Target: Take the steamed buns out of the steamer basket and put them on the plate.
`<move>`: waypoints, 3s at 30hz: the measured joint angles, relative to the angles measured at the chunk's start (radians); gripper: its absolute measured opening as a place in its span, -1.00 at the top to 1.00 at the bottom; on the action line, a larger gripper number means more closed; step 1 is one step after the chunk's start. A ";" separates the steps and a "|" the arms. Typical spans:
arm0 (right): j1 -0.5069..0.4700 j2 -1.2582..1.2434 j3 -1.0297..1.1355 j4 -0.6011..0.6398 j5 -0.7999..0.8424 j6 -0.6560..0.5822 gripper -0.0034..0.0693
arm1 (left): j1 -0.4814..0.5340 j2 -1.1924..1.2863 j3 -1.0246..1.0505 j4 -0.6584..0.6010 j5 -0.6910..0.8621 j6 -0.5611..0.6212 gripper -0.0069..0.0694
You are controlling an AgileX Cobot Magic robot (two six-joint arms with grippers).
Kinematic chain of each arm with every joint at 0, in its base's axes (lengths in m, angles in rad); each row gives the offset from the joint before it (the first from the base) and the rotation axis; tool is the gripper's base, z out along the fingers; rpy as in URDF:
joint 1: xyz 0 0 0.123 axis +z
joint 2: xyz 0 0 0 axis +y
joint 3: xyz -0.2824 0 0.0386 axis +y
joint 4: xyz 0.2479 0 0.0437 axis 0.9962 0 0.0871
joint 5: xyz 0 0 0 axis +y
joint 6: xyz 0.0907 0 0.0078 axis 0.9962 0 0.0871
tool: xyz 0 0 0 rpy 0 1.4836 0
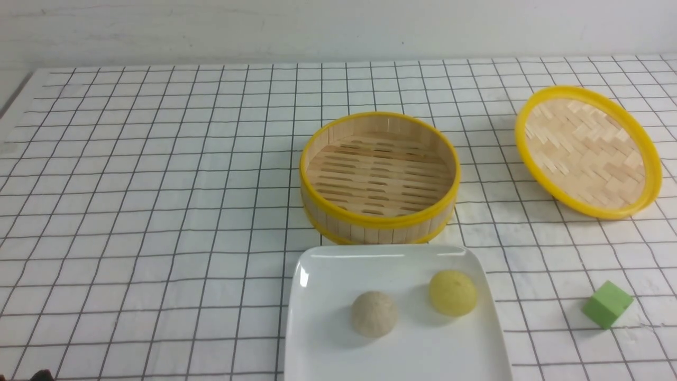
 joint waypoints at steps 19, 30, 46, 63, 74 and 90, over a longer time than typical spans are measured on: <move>0.000 0.000 0.000 0.000 0.000 0.000 0.25 | 0.000 0.000 0.058 -0.017 -0.058 0.097 -0.11; 0.000 0.000 0.000 -0.001 0.000 0.000 0.25 | 0.000 0.000 0.061 -0.019 -0.073 0.103 -0.07; 0.000 0.000 0.000 -0.002 0.000 -0.001 0.25 | 0.000 0.000 0.061 -0.041 -0.075 0.103 -0.07; 0.000 0.000 0.000 -0.002 0.000 -0.001 0.25 | 0.000 0.000 0.061 -0.045 -0.075 0.103 -0.07; 0.000 0.000 0.000 -0.002 0.000 -0.001 0.25 | 0.000 0.000 0.061 -0.045 -0.076 0.103 -0.07; 0.000 0.000 0.000 -0.002 0.000 -0.001 0.25 | 0.000 0.000 0.061 -0.045 -0.076 0.103 -0.07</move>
